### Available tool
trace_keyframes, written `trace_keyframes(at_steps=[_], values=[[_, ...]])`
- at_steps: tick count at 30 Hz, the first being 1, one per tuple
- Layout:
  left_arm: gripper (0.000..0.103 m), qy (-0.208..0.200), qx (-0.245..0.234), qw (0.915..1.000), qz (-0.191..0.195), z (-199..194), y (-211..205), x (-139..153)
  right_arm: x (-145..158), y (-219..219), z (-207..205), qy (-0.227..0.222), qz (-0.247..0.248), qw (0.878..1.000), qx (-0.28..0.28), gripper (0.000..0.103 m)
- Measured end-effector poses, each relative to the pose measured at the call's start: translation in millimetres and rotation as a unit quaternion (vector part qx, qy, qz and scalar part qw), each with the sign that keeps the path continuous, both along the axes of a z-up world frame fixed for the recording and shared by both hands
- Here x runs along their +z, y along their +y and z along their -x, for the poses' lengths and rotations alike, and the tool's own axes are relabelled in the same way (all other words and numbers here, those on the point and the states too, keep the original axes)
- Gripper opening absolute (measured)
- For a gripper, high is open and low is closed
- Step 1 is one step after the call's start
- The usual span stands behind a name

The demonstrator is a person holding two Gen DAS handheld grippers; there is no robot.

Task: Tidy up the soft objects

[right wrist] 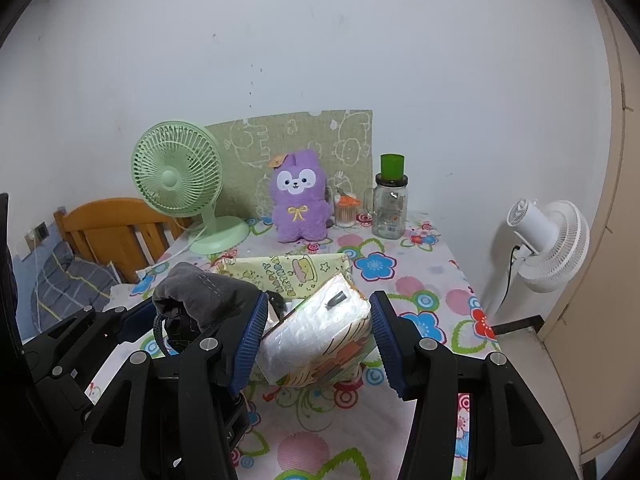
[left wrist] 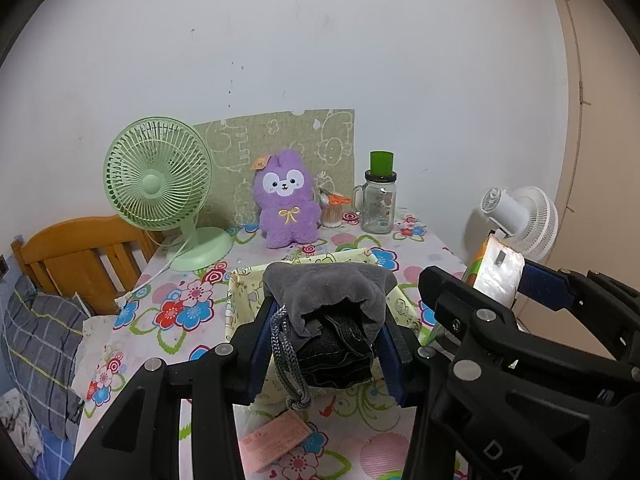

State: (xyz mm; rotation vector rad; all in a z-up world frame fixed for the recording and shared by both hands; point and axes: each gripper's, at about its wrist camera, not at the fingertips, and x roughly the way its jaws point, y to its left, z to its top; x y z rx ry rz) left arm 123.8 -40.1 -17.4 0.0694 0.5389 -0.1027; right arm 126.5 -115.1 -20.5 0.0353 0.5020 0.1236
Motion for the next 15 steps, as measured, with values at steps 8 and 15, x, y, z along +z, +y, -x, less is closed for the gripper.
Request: trace_keyframes(at_steps=[8,15], values=[[0.048,0.009,0.003,1.0000,0.001,-24.6,1.4,-4.6,-5.4,1.1,-25.4,0.008,0.000,1.000,0.004,0.056],[0.048,0.018,0.009,0.9998,0.003,-43.2,6.6,-11.2,-11.7,5.2,-44.3,0.016,0.000,1.000,0.010,0.056]])
